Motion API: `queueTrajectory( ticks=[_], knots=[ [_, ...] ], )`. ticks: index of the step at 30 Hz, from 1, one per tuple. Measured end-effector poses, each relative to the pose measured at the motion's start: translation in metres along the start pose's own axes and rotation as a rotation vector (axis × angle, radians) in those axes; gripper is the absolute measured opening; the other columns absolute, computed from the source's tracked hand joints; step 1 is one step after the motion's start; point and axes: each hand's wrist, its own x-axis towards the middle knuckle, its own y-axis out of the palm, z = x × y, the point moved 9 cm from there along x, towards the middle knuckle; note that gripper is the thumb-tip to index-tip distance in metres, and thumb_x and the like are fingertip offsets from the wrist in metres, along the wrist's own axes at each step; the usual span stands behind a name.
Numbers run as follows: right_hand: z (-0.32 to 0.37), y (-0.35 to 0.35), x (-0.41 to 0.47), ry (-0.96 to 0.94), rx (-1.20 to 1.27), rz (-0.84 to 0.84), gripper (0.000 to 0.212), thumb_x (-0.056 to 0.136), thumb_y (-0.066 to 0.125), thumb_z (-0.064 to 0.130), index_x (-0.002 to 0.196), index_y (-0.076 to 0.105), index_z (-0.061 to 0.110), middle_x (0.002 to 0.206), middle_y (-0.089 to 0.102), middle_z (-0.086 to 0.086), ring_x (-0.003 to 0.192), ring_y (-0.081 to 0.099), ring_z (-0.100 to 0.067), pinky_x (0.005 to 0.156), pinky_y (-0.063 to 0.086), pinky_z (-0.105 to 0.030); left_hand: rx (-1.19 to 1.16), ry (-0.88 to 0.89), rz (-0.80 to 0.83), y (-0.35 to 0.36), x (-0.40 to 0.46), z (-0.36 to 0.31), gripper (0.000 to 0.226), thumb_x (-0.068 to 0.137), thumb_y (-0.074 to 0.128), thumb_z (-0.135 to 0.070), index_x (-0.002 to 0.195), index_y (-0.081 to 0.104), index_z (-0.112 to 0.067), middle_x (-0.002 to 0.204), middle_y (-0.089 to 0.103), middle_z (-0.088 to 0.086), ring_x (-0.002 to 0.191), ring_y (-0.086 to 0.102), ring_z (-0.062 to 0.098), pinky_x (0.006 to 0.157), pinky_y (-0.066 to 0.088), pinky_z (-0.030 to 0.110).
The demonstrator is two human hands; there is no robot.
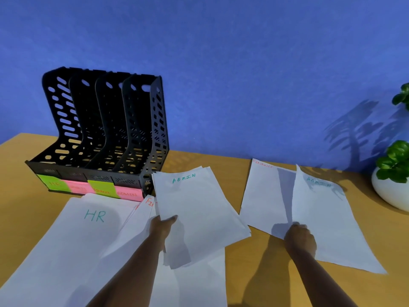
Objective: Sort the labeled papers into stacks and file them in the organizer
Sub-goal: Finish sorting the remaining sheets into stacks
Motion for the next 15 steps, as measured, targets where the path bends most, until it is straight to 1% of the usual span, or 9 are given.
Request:
queueTrajectory(
  ticks=[2, 4, 7, 10, 12, 15],
  knots=[
    [0.004, -0.001, -0.003, -0.032, -0.048, 0.016, 0.027, 0.093, 0.039, 0.004, 0.111, 0.06, 0.004, 0.109, 0.065, -0.013, 0.101, 0.064, -0.028, 0.083, 0.054, -0.033, -0.006, 0.004, 0.0, 0.0, -0.001, 0.0, 0.038, 0.079, 0.071, -0.014, 0.11, 0.063, 0.005, 0.111, 0.066, 0.027, 0.101, 0.062, 0.045, 0.093, 0.049, 0.056],
    [0.008, -0.002, -0.008, -0.072, -0.13, 0.016, 0.023, 0.091, 0.045, 0.005, 0.103, 0.064, 0.009, 0.1, 0.07, -0.008, 0.093, 0.068, -0.024, 0.078, 0.055, -0.029, -0.018, 0.001, 0.004, 0.0, -0.002, 0.0, 0.037, 0.079, 0.071, -0.013, 0.11, 0.063, 0.005, 0.111, 0.066, 0.027, 0.101, 0.062, 0.045, 0.094, 0.049, 0.055],
    [0.015, -0.005, -0.011, -0.127, -0.194, -0.01, 0.019, 0.089, 0.05, 0.005, 0.097, 0.066, 0.011, 0.095, 0.072, -0.005, 0.088, 0.069, -0.021, 0.074, 0.055, -0.026, -0.04, -0.006, 0.008, 0.0, -0.003, 0.001, 0.038, 0.079, 0.071, -0.011, 0.111, 0.062, 0.006, 0.112, 0.065, 0.028, 0.103, 0.061, 0.045, 0.094, 0.048, 0.054],
    [0.016, -0.014, -0.006, -0.086, -0.09, -0.019, 0.019, 0.087, 0.05, 0.001, 0.091, 0.068, 0.004, 0.092, 0.071, -0.012, 0.086, 0.069, -0.028, 0.073, 0.057, -0.033, -0.067, -0.016, 0.017, 0.0, -0.005, 0.001, 0.035, 0.079, 0.07, -0.007, 0.11, 0.063, 0.008, 0.111, 0.065, 0.029, 0.101, 0.062, 0.045, 0.094, 0.049, 0.052],
    [0.03, -0.037, -0.006, -0.09, 0.031, -0.078, 0.015, 0.084, 0.053, 0.0, 0.084, 0.068, -0.002, 0.085, 0.07, -0.018, 0.081, 0.068, -0.036, 0.07, 0.057, -0.036, -0.08, -0.029, 0.032, 0.0, -0.006, 0.002, 0.036, 0.079, 0.069, -0.006, 0.111, 0.062, 0.009, 0.112, 0.064, 0.03, 0.102, 0.061, 0.046, 0.096, 0.048, 0.054],
    [0.078, -0.077, -0.016, -0.218, 0.14, -0.197, 0.011, 0.081, 0.058, 0.001, 0.08, 0.066, -0.006, 0.082, 0.069, -0.023, 0.076, 0.067, -0.039, 0.064, 0.052, -0.034, -0.078, -0.041, 0.023, 0.0, -0.009, -0.001, 0.038, 0.081, 0.068, -0.012, 0.112, 0.062, 0.008, 0.115, 0.064, 0.028, 0.104, 0.061, 0.044, 0.098, 0.047, 0.051]
  ],
)
